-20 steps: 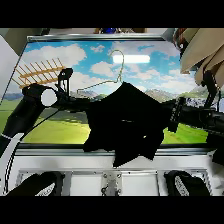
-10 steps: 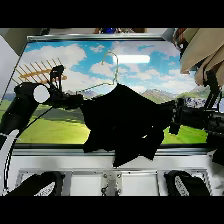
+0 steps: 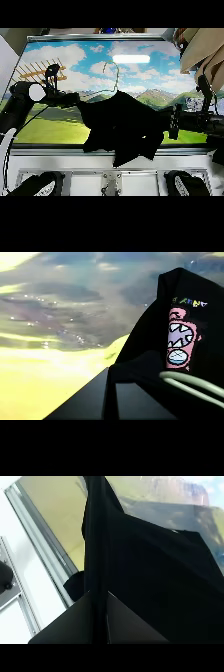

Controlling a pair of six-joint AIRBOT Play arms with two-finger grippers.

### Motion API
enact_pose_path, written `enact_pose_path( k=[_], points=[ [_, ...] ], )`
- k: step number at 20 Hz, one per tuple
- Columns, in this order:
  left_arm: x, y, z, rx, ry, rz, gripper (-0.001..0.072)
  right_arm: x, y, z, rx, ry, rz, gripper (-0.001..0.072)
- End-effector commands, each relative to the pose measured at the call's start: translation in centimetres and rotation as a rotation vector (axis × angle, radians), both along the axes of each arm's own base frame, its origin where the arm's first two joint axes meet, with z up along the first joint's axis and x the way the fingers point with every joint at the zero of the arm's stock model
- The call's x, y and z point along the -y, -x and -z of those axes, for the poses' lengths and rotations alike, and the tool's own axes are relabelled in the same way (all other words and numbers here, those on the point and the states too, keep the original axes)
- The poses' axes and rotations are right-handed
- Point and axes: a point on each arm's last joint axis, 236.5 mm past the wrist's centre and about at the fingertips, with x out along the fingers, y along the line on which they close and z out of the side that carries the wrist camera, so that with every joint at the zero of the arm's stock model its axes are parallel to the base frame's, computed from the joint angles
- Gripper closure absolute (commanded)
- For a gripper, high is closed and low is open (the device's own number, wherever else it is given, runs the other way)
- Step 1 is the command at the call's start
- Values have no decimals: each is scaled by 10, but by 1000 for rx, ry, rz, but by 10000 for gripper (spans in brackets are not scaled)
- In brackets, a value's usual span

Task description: Fold the clothes and pants, and hang the long-sleeved shirts on hangers.

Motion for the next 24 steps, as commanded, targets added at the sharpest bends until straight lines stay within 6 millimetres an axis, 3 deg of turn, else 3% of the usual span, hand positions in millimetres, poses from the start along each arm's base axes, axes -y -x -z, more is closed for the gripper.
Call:
enact_pose_path(
  k=[1, 4, 7, 9, 11, 16, 19, 24],
  points=[
    [-11, -2, 0, 1, -15, -5, 690, 3, 9, 12, -28, 54, -22, 699],
    [-10, -5, -13, 26, -21, 20, 691, 3, 17, 19, -54, 80, -54, 699],
    [-8, -20, -51, 126, -40, 81, 691, 0, 32, 21, -77, 84, -110, 700],
    [-7, -22, -66, 155, -48, 104, 691, 0, 29, 16, -46, 81, -93, 699],
    [-3, -14, -61, 123, -50, 122, 691, 1, 18, 4, 14, 59, -33, 700],
    [32, 11, -24, 46, -56, 225, 690, -1, -9, -43, 130, -101, 95, 700],
    [47, 11, -23, 69, -51, 258, 691, -2, -13, -57, 166, -147, 107, 699],
    [39, 6, -24, 76, -45, 224, 691, -3, -13, -64, 176, -178, 107, 700]
  ],
)
